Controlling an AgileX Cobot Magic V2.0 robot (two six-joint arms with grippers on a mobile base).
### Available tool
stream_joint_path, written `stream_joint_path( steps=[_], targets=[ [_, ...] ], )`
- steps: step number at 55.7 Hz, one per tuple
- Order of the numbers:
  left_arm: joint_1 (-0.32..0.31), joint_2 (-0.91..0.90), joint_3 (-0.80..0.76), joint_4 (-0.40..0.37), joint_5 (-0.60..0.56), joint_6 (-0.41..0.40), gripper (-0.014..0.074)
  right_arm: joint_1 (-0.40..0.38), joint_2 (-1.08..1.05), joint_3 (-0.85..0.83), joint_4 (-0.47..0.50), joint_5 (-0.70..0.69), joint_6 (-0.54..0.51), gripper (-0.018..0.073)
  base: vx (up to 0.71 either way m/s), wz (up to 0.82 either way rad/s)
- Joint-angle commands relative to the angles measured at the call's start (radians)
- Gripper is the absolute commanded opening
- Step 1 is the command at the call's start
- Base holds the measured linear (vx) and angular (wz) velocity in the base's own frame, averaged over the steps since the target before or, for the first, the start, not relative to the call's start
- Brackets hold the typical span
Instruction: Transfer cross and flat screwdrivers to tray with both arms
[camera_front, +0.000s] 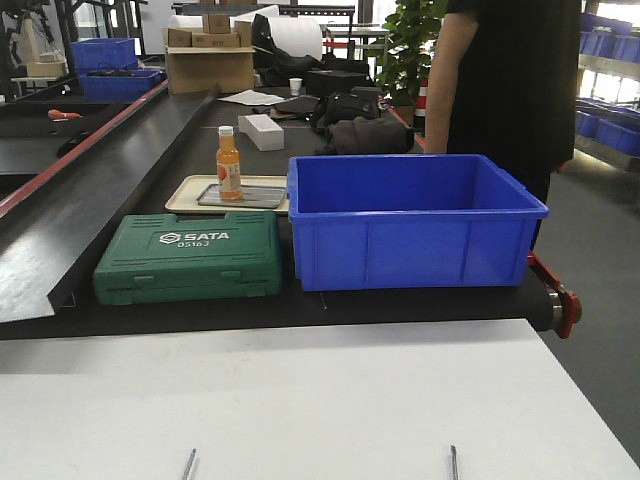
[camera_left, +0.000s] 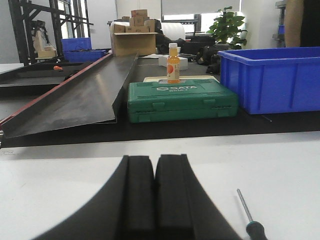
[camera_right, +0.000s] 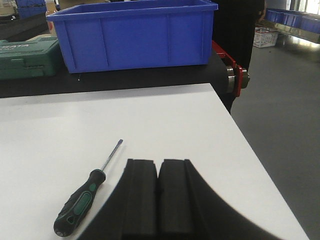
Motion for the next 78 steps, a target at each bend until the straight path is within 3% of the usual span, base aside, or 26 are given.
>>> stream_joint_path(
  steps=[1, 57, 66, 78],
  targets=[
    [-0.003, 0.000, -0.023, -0.009, -0.085, -0.005, -0.0006, -0.006, 0.014, 0.006, -0.007, -0.083, -0.003, -0.0008, 0.00, 0.00],
    [-0.003, 0.000, -0.024, -0.009, -0.134, -0.005, -0.0006, -0.006, 0.014, 0.006, -0.039, -0.094, -0.032, -0.0008, 0.00, 0.00],
    [-0.003, 0.000, -0.024, -0.009, -0.192, -0.028, -0.0006, -0.006, 0.014, 0.006, -0.039, -0.201, -0.032, -0.0008, 0.00, 0.00],
    [-0.003, 0.000, -0.066, -0.009, -0.310, -0.069, -0.0002, -0.006, 0.014, -0.018, -0.007, -0.443, 0.007, -0.0008, 0.00, 0.00]
  ],
)
